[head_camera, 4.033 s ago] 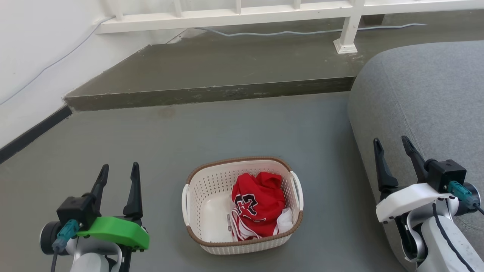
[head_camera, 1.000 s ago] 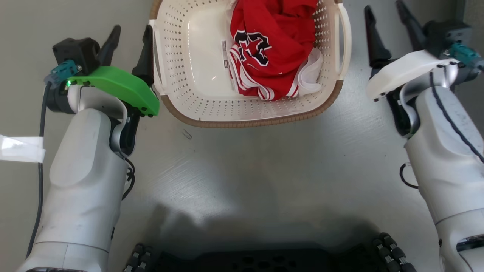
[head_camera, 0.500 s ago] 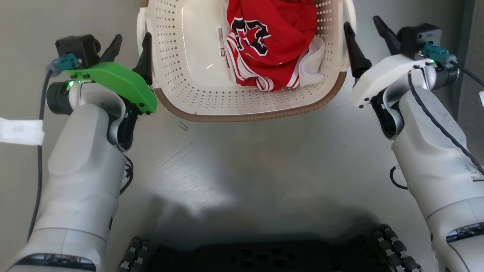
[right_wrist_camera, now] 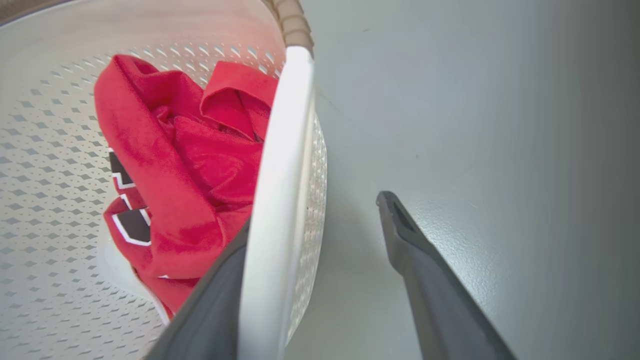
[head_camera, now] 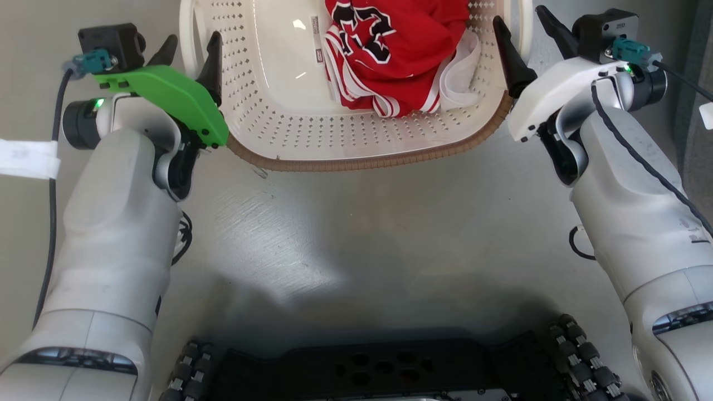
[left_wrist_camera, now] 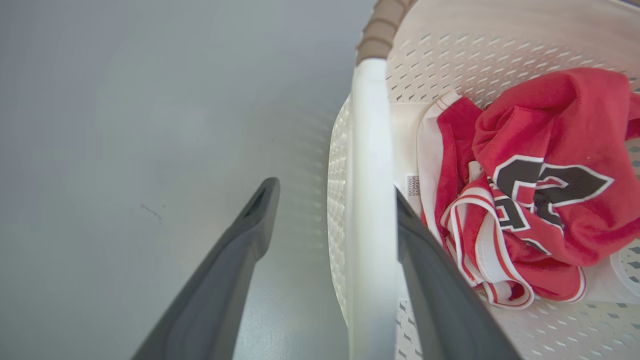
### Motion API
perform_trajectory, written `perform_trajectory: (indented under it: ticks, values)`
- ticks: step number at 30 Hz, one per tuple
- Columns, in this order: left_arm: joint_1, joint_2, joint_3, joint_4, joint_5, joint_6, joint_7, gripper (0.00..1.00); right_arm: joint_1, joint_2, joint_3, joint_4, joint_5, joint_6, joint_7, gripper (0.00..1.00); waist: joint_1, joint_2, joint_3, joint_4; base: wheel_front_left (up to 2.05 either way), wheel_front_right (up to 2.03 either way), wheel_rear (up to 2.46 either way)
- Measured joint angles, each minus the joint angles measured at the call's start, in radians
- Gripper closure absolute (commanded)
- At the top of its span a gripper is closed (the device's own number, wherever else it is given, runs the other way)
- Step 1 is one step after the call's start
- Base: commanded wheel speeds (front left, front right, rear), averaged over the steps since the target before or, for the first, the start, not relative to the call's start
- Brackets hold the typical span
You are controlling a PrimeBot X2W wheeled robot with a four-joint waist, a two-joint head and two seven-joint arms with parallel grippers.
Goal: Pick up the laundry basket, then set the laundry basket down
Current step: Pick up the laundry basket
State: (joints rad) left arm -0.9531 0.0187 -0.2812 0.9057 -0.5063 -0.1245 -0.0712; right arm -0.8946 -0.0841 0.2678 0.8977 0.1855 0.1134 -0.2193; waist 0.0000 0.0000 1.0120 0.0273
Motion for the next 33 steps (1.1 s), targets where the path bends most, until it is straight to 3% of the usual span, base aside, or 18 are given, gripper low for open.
perform_trajectory:
  ticks: [3, 4, 5, 18, 33]
  values:
    - [-0.023, 0.0, -0.008, 0.02, -0.016, 0.0, 0.0, 0.0, -0.019, 0.005, 0.004, 0.019, 0.002, 0.001, 0.0, 0.0, 0.0, 0.0, 0.014, -0.003, 0.0, 0.0, 0.0]
    - [-0.028, -0.001, -0.01, 0.024, -0.019, 0.0, 0.0, 0.04, -0.022, 0.006, 0.006, 0.023, 0.003, 0.001, -0.002, 0.56, 0.0, 0.0, 0.017, -0.003, 0.0, 0.0, 0.0]
    - [-0.031, -0.001, -0.012, 0.028, -0.019, 0.0, 0.0, 1.0, -0.025, 0.006, 0.007, 0.028, 0.006, 0.001, -0.002, 1.0, 0.0, 0.0, 0.018, -0.003, 0.0, 0.0, 0.0]
    - [-0.052, -0.027, -0.054, 0.081, -0.047, -0.007, -0.018, 1.0, -0.062, 0.034, 0.013, 0.098, 0.028, 0.008, -0.018, 1.0, 0.0, 0.0, 0.008, -0.004, 0.0, 0.0, 0.0]
    - [-0.051, -0.035, -0.107, 0.148, -0.104, -0.007, -0.016, 1.0, -0.06, 0.046, 0.007, 0.189, 0.073, 0.011, -0.019, 1.0, 0.0, 0.0, -0.087, -0.009, 0.0, 0.0, 0.0]
